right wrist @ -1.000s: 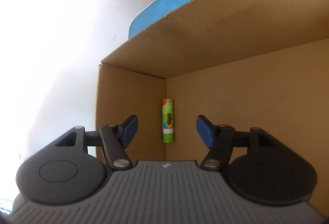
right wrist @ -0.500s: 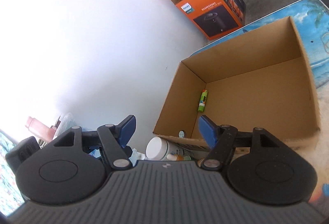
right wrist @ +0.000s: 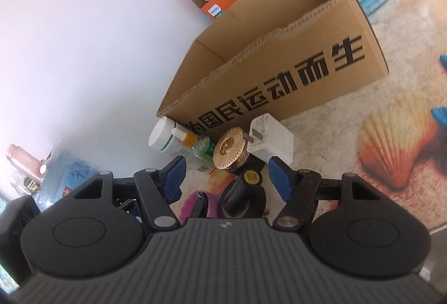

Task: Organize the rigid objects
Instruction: 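Move the right tool back to the black flashlight on the tape roll, then close the right tool around the black flashlight and lift it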

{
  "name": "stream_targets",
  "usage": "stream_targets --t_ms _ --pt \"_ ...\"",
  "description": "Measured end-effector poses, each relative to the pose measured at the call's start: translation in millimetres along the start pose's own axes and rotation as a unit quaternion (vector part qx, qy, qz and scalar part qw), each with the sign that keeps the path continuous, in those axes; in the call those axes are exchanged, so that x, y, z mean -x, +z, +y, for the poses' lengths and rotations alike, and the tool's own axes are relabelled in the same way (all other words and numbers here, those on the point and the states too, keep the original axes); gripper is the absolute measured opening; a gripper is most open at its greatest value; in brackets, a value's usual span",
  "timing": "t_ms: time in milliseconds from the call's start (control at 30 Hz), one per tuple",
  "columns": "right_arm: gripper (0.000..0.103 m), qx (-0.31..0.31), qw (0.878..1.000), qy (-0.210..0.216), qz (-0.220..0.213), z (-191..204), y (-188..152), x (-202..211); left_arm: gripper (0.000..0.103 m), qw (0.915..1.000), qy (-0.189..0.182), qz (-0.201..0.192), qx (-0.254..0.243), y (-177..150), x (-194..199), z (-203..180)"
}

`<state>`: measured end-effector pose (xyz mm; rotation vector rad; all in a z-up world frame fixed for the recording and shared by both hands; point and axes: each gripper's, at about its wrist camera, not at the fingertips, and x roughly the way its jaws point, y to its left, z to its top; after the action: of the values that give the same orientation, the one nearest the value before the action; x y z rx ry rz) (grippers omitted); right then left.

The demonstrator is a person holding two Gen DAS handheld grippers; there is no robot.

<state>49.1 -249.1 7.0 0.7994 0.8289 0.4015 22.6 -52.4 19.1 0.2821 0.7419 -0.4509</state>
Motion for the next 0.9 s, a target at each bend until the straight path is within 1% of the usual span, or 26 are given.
stream_targets --t_ms 33,100,167,200,267,367,433,567,600,667,767,900 --pt "0.059 -0.004 1.000 -0.001 0.004 -0.3 -2.4 -5.0 0.063 1.0000 0.005 0.003 -0.005 -1.0 -4.3 -2.8" --pt "0.058 -0.011 1.000 0.001 0.004 -2.0 -5.3 -14.2 0.060 0.9999 0.011 0.008 -0.010 -1.7 -12.4 -5.1" --pt "0.056 -0.019 1.000 0.002 0.006 -4.8 -6.8 -21.7 0.055 0.9997 0.015 0.013 -0.011 -2.4 -18.6 -5.6" --pt "0.054 -0.022 1.000 0.002 0.007 -4.6 -6.1 -21.1 0.054 0.9997 0.016 0.015 -0.013 -3.0 -21.2 -5.8" --pt "0.052 -0.024 1.000 0.004 0.010 -4.3 -3.8 -20.4 0.048 0.9996 0.015 0.020 -0.016 -3.2 -27.2 -7.3" --pt "0.048 -0.023 1.000 -0.001 0.014 -6.3 -4.0 -27.5 0.043 0.9994 0.013 0.029 -0.013 -2.4 -33.4 -4.7" --pt "0.045 -0.023 1.000 -0.003 0.019 -6.0 -4.3 -31.3 0.043 0.9994 0.011 0.034 -0.004 -1.7 -37.2 -2.1" --pt "0.036 -0.015 1.000 -0.014 0.018 -4.5 -6.9 -36.2 0.039 0.9994 0.013 0.033 0.002 -1.0 -38.9 1.8" --pt "0.032 -0.015 1.000 -0.014 0.018 -4.8 -7.2 -36.5 0.038 0.9993 0.014 0.033 0.003 -1.0 -39.2 2.5" --pt "0.022 -0.015 1.000 -0.012 0.016 -5.6 -7.0 -36.5 0.032 0.9993 0.016 0.034 0.005 -1.2 -39.6 4.0" --pt "0.021 -0.010 1.000 -0.009 0.012 -2.7 -6.5 -36.0 0.030 0.9994 0.011 0.030 0.013 -0.9 -37.9 5.6" --pt "0.021 0.019 1.000 -0.015 0.003 9.6 -8.3 -32.0 0.028 0.9997 0.017 0.018 0.006 -0.2 -30.1 2.1"
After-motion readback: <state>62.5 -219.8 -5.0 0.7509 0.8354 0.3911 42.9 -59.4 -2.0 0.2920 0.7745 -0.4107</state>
